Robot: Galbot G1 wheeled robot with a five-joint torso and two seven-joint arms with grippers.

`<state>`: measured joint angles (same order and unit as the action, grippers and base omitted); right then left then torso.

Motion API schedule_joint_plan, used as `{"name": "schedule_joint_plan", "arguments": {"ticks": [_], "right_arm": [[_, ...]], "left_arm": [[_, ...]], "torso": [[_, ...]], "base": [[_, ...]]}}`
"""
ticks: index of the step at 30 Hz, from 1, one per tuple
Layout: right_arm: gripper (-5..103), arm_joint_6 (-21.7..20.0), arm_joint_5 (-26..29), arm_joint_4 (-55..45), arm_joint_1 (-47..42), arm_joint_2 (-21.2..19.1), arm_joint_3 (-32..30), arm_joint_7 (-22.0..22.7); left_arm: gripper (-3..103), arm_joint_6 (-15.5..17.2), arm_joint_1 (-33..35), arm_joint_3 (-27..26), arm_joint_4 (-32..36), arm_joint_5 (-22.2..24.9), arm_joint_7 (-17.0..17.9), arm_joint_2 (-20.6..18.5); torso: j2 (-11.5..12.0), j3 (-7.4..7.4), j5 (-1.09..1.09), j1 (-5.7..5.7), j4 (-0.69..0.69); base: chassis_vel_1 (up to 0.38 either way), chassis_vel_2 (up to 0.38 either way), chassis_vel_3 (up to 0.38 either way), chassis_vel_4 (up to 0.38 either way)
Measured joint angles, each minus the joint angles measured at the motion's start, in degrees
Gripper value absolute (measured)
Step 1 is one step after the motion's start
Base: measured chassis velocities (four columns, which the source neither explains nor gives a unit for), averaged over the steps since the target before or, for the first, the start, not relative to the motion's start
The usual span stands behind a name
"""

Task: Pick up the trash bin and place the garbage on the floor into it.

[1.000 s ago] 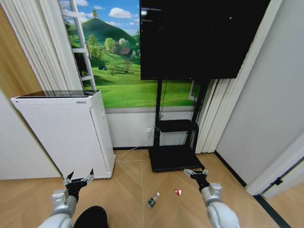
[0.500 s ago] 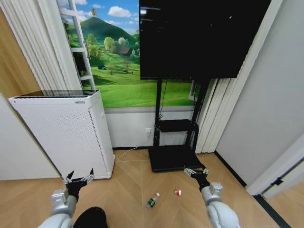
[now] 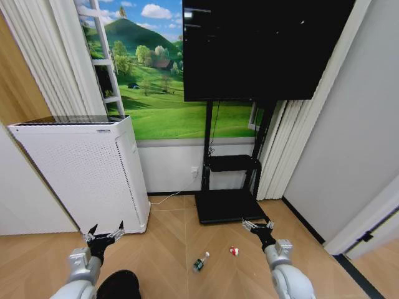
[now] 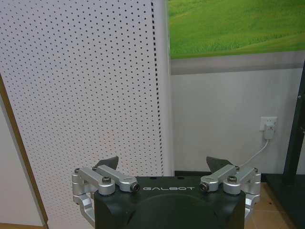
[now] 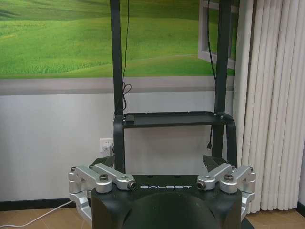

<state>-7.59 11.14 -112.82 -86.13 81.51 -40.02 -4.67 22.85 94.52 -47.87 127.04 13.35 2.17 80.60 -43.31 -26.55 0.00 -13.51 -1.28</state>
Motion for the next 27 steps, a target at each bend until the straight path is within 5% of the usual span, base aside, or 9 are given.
{"name": "schedule_joint_plan", "arguments": {"ticks": [27], "right_arm": [[100, 1.24, -0.10, 1.88, 0.05, 0.33, 0.43, -0.20]], "left_arm": [[100, -0.42, 0.06, -0.18, -0.83, -0.24, -0.89, 0.24]], "torso": [[7.25, 4.18, 0.00, 3.07, 0.00]], "base": [[0.000, 0.000, 0.000, 0.000]]}}
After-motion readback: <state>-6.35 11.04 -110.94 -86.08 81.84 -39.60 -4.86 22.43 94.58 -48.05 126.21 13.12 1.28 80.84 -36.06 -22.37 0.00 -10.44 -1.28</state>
